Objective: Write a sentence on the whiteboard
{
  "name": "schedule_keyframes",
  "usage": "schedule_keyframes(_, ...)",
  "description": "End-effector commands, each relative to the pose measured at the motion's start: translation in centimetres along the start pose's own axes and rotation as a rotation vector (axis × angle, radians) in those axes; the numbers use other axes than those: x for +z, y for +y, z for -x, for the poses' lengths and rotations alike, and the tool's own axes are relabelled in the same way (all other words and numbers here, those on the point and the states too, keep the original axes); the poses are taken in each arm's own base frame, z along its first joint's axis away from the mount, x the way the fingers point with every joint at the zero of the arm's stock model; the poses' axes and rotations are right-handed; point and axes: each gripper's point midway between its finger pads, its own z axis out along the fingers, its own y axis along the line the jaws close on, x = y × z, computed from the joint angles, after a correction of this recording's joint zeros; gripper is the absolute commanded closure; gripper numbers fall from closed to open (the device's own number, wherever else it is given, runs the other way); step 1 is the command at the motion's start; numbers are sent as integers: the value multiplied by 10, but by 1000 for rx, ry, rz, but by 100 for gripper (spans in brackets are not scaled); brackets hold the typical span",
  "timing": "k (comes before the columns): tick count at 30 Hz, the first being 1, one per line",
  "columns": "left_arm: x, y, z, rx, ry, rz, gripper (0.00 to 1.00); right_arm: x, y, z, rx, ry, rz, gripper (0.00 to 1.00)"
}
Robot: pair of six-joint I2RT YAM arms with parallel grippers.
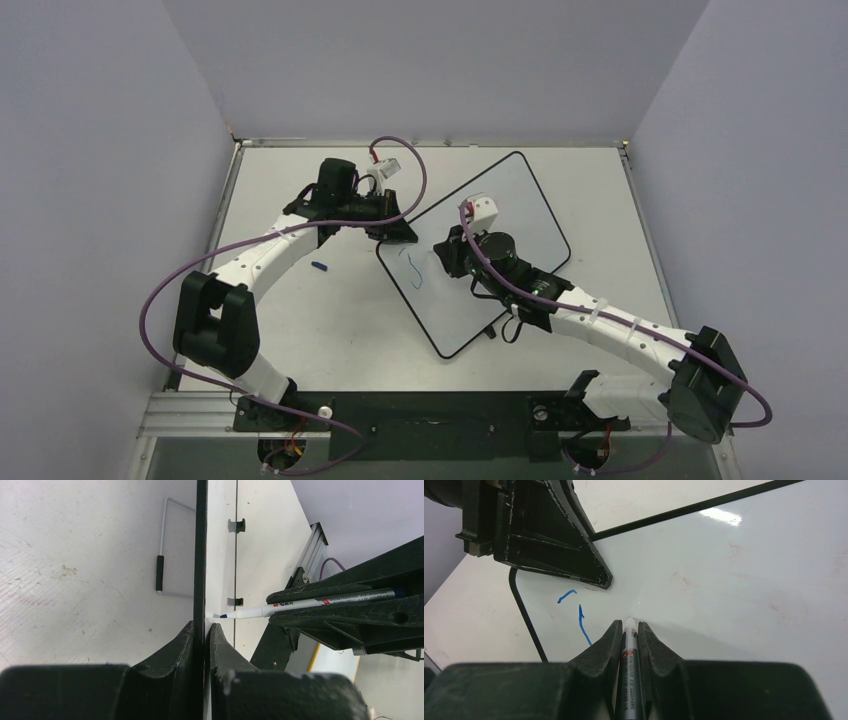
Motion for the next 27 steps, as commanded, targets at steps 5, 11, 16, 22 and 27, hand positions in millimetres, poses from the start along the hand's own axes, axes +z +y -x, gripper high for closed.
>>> schedule_keyframes(5,2,13,3,102,-10,108,100,9,13,21,20,-50,42,100)
schedule_keyframes(11,3,14,3,101,-8,107,100,11,18,15,33,-35,63,100)
schedule_keyframes(16,3,14,2,102,-7,107,100,13,18,5,40,-18,65,100)
schedule_keyframes(22,3,15,2,101,-6,109,100,12,18,-6,48,1,68,100)
schedule_keyframes(27,3,15,2,101,-5,108,100,10,18,-11,49,11,71,100)
